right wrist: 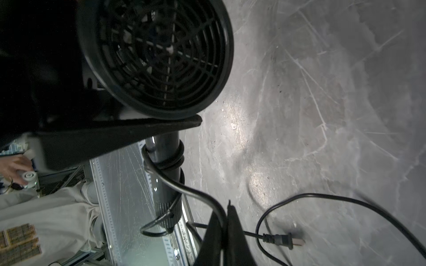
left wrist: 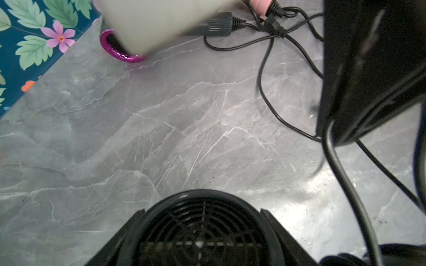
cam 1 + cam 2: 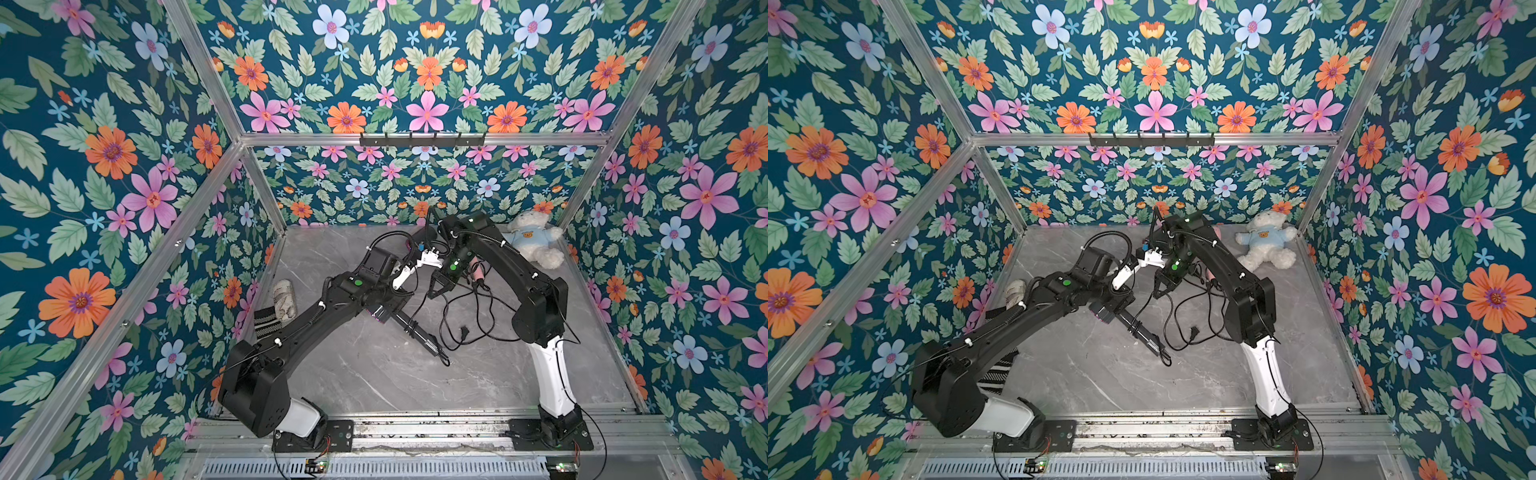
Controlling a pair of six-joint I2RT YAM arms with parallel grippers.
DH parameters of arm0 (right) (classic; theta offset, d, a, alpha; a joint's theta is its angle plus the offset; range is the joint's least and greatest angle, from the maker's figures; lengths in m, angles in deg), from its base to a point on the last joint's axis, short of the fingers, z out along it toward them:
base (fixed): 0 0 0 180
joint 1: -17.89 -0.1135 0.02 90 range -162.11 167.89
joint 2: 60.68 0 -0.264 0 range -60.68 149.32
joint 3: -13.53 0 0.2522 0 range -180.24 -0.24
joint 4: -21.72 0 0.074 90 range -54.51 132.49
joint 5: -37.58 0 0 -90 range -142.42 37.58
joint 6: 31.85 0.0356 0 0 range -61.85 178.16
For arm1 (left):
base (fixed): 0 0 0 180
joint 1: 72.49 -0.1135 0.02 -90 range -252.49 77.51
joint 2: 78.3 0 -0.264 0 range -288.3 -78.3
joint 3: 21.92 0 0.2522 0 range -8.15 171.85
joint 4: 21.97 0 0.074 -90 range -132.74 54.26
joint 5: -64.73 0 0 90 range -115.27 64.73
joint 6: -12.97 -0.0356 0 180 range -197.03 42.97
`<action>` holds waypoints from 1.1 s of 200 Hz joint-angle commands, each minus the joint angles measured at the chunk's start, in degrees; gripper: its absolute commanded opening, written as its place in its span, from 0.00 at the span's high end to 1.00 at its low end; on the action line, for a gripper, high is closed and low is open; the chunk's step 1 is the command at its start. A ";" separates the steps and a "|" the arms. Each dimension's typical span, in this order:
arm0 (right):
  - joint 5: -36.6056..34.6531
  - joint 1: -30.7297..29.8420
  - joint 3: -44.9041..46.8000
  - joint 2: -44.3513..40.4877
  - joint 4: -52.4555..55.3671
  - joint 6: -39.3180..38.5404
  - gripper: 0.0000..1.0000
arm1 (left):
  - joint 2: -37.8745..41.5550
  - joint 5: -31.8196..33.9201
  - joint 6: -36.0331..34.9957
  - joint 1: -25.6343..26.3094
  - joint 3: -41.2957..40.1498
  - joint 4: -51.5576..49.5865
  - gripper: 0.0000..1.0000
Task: Wrap the cord around the hair dryer
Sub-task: Wrap the power cord around the hair dryer.
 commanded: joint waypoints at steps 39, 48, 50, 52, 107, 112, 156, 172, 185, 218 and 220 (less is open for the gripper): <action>-1.85 1.14 10.88 -6.11 -12.53 -7.96 0.98 | 0.63 -8.66 -7.15 -0.85 0.71 -12.46 1.00; -0.02 1.40 13.18 -7.21 -15.11 -6.68 0.91 | 0.69 -10.21 -6.55 -1.03 0.87 -11.49 1.00; 0.40 1.46 13.62 -7.44 -15.72 -6.38 0.90 | 0.75 -10.51 -6.43 -1.07 0.93 -11.21 1.00; 0.91 1.59 14.15 -7.72 -16.34 -6.00 0.89 | 0.75 -11.07 -6.29 -1.11 0.93 -11.13 1.00; 10.40 6.65 20.56 -10.24 -25.96 2.34 0.46 | 1.89 -17.25 -0.46 -5.24 1.45 -6.34 1.00; 10.81 7.16 21.52 -10.90 -27.23 3.13 0.43 | 2.13 -18.00 -0.01 -5.77 1.45 -6.23 1.00; 10.44 13.89 33.33 -19.23 -43.94 15.89 0.32 | 3.24 -22.72 4.15 -11.00 1.41 -4.65 1.00; 6.26 15.99 37.52 -23.27 -48.55 19.95 0.31 | 3.43 -26.47 6.23 -13.33 1.95 -4.69 1.00; 0.17 16.59 41.57 -26.61 -51.64 22.17 0.32 | 3.59 -28.37 8.57 -15.09 2.61 -4.36 1.00; 4.53 19.14 52.91 -34.03 -60.18 26.52 0.39 | 3.20 -30.78 11.81 -18.31 4.58 -5.44 1.00; 5.26 19.26 53.44 -34.62 -60.54 26.68 0.39 | 3.19 -30.70 11.83 -18.53 4.67 -5.61 1.00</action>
